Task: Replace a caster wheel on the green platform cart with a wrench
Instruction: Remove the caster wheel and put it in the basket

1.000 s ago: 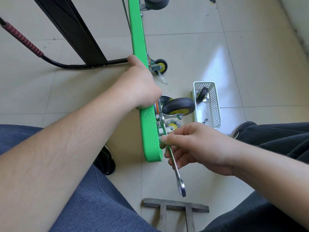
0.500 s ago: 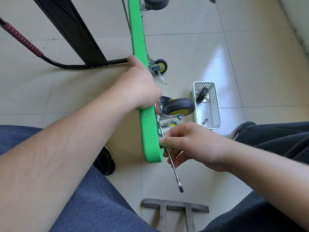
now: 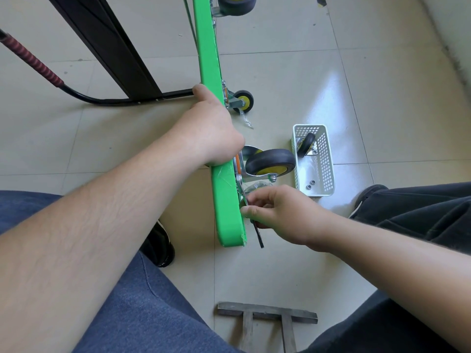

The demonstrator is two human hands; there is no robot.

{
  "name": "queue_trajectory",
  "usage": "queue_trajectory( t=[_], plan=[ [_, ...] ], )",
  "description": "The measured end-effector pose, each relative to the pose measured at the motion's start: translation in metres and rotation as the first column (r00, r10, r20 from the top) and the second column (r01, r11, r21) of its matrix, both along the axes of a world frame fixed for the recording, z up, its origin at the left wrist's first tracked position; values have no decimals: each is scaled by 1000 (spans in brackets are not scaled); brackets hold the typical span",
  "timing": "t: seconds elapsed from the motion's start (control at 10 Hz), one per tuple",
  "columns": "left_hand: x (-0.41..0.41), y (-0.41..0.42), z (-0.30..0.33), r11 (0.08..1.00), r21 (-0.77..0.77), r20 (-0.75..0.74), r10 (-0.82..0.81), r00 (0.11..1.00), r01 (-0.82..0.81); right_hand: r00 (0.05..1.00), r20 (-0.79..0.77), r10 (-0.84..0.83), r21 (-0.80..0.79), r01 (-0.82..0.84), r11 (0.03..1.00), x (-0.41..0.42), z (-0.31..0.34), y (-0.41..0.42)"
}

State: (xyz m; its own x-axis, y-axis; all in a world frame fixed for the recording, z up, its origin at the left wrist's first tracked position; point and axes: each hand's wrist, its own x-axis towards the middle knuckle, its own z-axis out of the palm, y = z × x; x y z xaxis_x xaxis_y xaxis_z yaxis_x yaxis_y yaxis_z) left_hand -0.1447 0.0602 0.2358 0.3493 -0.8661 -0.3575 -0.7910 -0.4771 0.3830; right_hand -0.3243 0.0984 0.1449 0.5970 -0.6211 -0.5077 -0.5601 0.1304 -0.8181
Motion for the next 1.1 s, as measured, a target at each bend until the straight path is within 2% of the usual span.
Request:
queue_trajectory(
  t=[0.2, 0.4, 0.5, 0.7, 1.1],
  plan=[
    [2, -2, -5, 1000, -11, -2, 0, 1000, 0, 994, -86, 63, -2, -64, 998, -9, 0, 5],
    [-2, -3, 0, 999, 50, -12, -11, 1000, 12, 994, -111, 11, 153, 7, 988, -16, 16, 9],
    [-2, -2, 0, 1000, 11, -18, -15, 1000, 15, 995, -100, 9, 216, 13, 976, -15, 28, 10],
    [-4, -4, 1, 996, 77, 18, -34, 999, 33, 998, -29, -57, 359, 64, 931, -9, 50, 11],
    [-1, -5, -2, 998, 56, -9, -20, 1000, 21, 994, 44, -103, 414, 75, 907, -4, 59, 4]
  ],
)
